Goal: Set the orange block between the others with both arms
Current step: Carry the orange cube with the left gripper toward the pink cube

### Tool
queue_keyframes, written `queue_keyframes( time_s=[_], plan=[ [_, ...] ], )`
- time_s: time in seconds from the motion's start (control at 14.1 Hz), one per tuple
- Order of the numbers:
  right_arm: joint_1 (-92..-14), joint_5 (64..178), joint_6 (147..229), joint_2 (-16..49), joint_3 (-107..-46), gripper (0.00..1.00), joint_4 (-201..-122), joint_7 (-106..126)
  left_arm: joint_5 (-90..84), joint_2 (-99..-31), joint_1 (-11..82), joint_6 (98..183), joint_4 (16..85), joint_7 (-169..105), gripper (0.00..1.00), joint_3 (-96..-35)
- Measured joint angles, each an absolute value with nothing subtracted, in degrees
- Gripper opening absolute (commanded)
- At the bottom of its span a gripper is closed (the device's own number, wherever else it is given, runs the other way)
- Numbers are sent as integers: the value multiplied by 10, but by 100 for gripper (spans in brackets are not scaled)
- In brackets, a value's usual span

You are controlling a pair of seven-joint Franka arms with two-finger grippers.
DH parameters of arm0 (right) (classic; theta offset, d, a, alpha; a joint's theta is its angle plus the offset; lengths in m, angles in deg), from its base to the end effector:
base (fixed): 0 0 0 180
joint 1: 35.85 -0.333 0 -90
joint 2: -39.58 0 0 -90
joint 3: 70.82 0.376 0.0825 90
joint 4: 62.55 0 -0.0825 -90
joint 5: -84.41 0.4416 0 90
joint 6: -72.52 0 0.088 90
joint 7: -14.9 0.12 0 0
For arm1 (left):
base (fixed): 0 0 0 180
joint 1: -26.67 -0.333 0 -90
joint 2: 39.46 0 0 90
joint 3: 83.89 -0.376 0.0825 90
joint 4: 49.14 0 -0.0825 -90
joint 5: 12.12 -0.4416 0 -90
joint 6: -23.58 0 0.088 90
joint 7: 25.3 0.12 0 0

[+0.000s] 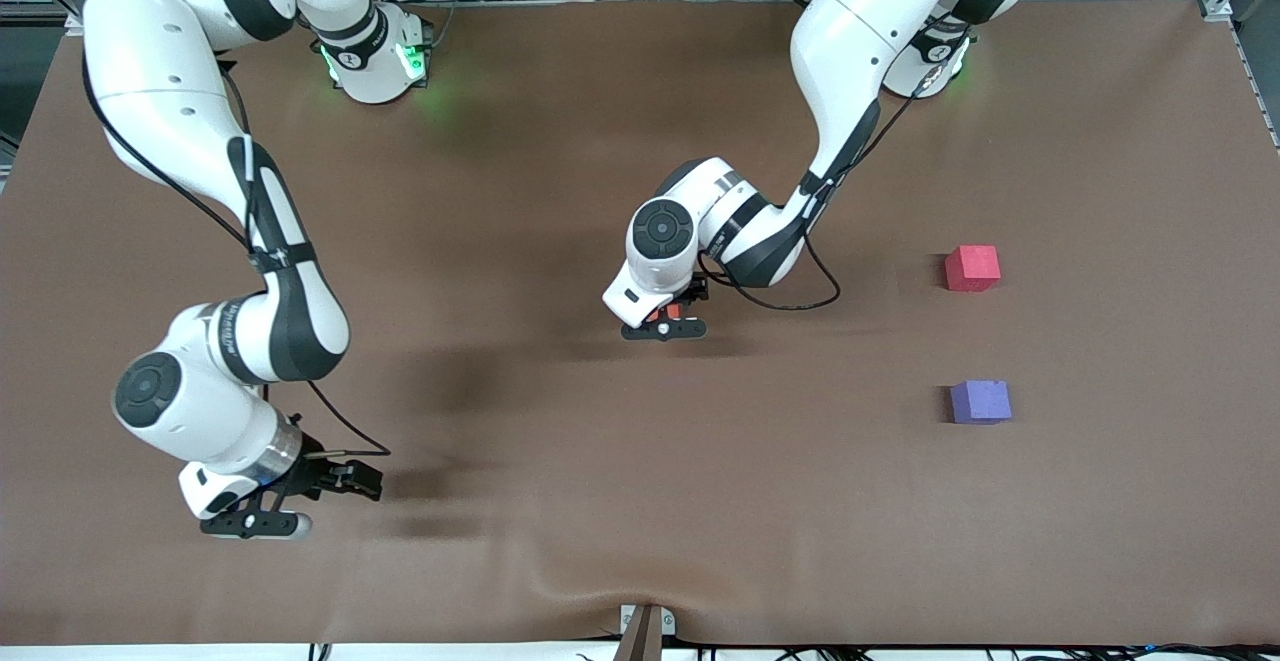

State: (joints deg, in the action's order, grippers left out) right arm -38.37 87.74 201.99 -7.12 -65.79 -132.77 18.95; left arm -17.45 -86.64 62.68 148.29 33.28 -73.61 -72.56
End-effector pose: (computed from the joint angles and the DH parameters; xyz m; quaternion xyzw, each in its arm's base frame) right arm 0.8682 0.0946 0.3084 -0.9924 0.0027 -0.1043 0.0654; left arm 0.5694 -0.5675 0.1919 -0.9987 -0.0091 0.0499 0.0013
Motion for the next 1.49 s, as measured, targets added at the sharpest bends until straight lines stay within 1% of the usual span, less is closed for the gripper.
queue_keyframes(
  time_s=[0.07,0.21,0.28,0.43,0.5,0.57,0.78,0.92,1.13,1.28,1.49],
  plan=[
    [-379,877,1994,-57,-658,100,-1329,177,-177,-869,627,1484,333,-734,84,-726],
    [-368,877,1946,-19,-658,100,-1344,154,-177,-873,627,1489,332,-714,59,-726],
    [-362,877,1924,8,-658,100,-1360,144,-177,-874,627,1491,332,-704,43,-726],
    [-352,877,1871,70,-658,100,-1396,131,-177,-874,626,1492,331,-690,17,-726],
    [-346,877,1841,101,-658,100,-1411,128,-177,-874,626,1492,330,-687,7,-726],
    [-339,877,1812,129,-659,100,-1422,120,-177,-874,626,1492,329,-687,1,-726],
    [-319,874,1724,199,-666,100,-1437,100,-178,-874,623,1492,324,-686,0,-728],
    [-316,873,1674,239,-684,100,-1443,96,-178,-866,608,1479,317,-686,0,-730],
    [-316,872,1607,298,-697,100,-1450,94,-178,-818,552,1390,316,-663,0,-730],
    [-316,863,1575,333,-698,100,-1455,94,-180,-766,499,1359,351,-610,1,-730],
    [-316,854,1545,373,-704,100,-1473,95,-182,-695,399,1353,444,-472,3,-731]
  ],
)
